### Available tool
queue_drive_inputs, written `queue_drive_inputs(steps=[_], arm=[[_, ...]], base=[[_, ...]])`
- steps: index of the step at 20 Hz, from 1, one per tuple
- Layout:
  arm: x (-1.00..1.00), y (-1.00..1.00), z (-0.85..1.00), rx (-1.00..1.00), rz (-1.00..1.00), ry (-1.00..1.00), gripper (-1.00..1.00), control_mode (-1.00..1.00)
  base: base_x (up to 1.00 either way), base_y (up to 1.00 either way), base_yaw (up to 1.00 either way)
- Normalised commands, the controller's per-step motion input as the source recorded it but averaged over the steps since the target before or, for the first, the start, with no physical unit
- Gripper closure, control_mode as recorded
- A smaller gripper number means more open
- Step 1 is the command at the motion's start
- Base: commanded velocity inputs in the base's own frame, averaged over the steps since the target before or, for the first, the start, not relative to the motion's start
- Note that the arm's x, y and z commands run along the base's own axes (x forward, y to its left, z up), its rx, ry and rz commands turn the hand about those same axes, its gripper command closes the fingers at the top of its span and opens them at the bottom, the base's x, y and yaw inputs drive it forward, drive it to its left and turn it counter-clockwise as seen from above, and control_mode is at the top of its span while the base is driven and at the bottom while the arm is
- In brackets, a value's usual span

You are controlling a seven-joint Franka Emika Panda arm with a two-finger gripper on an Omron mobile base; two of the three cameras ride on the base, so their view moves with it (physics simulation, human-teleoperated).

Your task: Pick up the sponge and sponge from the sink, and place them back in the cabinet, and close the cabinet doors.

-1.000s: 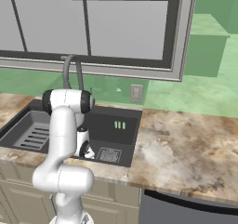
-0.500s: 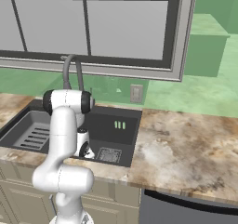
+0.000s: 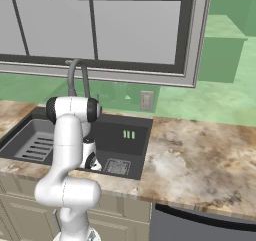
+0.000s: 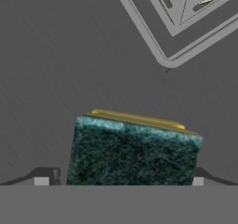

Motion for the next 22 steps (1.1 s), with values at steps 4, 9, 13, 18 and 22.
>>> queue_drive_inputs(steps=[4,9,13,18,22], arm=[[0.00,0.00,-0.05,0.00,0.00,0.00,-1.00,-1.00],[0.00,0.00,-0.02,0.00,0.00,0.00,1.00,-1.00],[0.00,0.00,0.00,0.00,0.00,0.00,1.00,-1.00],[0.00,0.00,0.00,0.00,0.00,0.00,1.00,-1.00],[0.00,0.00,0.00,0.00,0.00,0.00,1.00,-1.00]], base=[[0.00,0.00,0.00],[0.00,0.00,0.00],[0.00,0.00,0.00],[0.00,0.00,0.00],[0.00,0.00,0.00]])
